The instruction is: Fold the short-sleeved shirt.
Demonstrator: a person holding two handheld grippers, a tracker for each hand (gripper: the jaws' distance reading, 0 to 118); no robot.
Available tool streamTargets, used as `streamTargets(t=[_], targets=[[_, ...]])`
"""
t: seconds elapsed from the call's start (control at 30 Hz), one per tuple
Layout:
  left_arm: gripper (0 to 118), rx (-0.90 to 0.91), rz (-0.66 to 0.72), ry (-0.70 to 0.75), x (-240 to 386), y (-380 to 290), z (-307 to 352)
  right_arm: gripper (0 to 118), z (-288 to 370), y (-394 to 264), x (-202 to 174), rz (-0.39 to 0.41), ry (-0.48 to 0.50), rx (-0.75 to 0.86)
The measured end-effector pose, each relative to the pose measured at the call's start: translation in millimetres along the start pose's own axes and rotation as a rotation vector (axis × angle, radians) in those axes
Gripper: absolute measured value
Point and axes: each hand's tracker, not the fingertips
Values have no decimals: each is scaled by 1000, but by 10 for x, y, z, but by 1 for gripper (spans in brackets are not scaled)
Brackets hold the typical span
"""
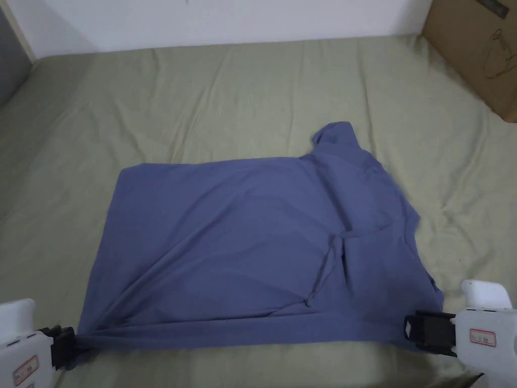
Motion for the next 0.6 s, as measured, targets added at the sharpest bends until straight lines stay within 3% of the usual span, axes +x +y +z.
streamTargets(t=[0.07, 0.17, 0.43, 0.6], targets=[[5, -3, 2, 1, 4, -3, 1, 31, -2, -40, -56, 41, -2, 12], [5, -9, -2, 3, 11, -9, 6, 9, 61, -63, -170, 88, -26, 32], [5, -12, -51, 14, 26, 96, 55, 8, 378, 84, -214, 54, -14, 113], [5, 10, -86, 11, 61, 426, 10, 8, 473, 473, -193, 4, 42, 148]])
